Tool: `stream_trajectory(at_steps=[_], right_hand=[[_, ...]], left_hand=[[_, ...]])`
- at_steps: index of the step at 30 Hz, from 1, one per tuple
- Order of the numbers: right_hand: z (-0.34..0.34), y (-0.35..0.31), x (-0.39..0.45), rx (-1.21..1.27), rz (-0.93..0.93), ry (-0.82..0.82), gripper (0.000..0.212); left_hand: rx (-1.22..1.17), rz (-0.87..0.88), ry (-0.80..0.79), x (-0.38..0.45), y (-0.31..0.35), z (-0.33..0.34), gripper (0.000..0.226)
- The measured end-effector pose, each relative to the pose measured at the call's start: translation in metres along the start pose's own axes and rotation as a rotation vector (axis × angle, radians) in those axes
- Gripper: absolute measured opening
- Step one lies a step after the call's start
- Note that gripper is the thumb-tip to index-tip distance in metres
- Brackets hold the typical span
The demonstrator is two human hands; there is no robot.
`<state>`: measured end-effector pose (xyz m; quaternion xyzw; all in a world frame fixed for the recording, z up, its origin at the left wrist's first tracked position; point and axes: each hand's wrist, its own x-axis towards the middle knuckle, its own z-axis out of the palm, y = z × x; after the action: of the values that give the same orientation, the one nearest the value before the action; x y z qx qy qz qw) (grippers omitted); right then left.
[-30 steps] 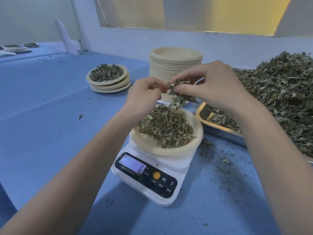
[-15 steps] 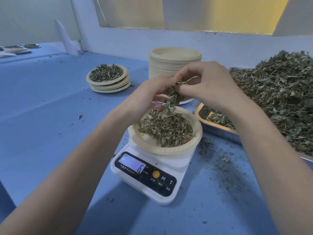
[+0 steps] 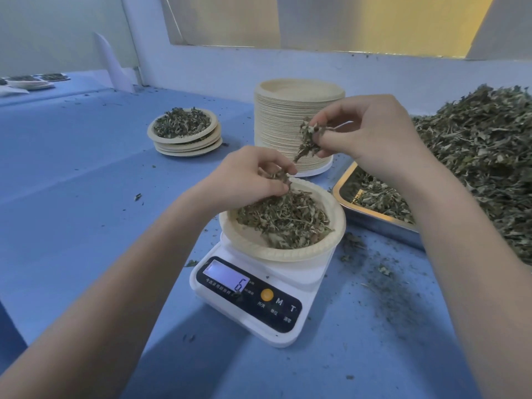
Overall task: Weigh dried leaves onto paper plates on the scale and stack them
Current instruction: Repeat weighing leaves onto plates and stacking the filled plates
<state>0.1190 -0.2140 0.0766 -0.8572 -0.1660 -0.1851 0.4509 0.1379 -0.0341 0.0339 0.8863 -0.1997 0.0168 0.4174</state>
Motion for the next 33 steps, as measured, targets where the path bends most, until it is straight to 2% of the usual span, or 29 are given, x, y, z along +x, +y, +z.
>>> stream_trajectory(at_steps=[5, 13, 18, 30, 33], right_hand=[[-0.003, 0.002, 0.000, -0.016, 0.011, -0.001, 0.024], [0.001, -0.004, -0.001, 0.006, 0.007, -0.045, 0.016], [0.003, -0.004, -0.001, 0.036, 0.009, -0.053, 0.016], [0.005, -0.003, -0.001, 0.019, 0.010, -0.084, 0.015], [0.006, -0.002, -0.001, 0.017, 0.010, -0.085, 0.016]], left_hand=[[-0.086, -0.056, -0.029, -0.003, 0.003, -0.004, 0.022], [-0.216, 0.045, 0.117, -0.003, 0.016, -0.003, 0.026], [-0.235, 0.058, 0.120, -0.003, 0.019, -0.003, 0.029], [-0.286, 0.008, 0.168, -0.003, 0.015, -0.001, 0.027], [-0.308, -0.003, 0.177, -0.003, 0.015, 0.000, 0.018]])
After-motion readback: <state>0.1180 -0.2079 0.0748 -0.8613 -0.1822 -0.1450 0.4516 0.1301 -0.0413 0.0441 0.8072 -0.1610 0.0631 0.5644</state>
